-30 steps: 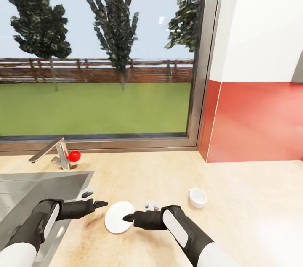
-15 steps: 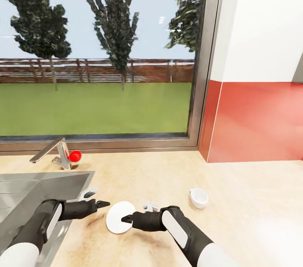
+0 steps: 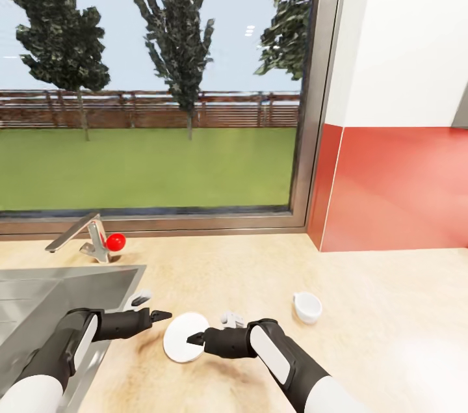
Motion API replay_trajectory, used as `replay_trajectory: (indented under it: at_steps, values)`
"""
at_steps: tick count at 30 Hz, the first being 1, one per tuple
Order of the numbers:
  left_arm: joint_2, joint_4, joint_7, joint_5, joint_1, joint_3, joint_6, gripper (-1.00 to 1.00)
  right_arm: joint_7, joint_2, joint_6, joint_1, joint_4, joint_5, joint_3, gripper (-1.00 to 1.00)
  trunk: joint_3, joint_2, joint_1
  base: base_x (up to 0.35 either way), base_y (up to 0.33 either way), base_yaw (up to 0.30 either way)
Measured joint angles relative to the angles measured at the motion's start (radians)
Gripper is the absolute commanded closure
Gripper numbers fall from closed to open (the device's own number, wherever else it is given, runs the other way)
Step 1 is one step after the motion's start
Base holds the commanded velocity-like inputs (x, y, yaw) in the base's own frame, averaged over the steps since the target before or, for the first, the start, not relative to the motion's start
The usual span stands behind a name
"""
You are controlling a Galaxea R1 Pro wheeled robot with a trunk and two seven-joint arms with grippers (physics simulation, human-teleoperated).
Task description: Set up a coffee station on the kitchen countertop: keep the coffee maker on the countertop, move the bottle of coffee from the kitchen shelf to the counter next to the coffee maker, place a paper coffee filter on top of the coffee maker, put the saucer next to the coffee maker with the coffee cup on the saucer, and place the electric kettle next to the coffee maker.
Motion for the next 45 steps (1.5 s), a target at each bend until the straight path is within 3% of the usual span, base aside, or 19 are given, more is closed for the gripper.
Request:
replay_trajectory:
  at_steps: [45]
  values:
    - [-0.01,-0.001,-0.01,0.009,0.022,-0.001,0.013,-1.0,0.004,0.0,-0.001,0.002,0.004,0.001,0.001,-1.0,0.0,0.0,0.0,0.013,0.0,0.0]
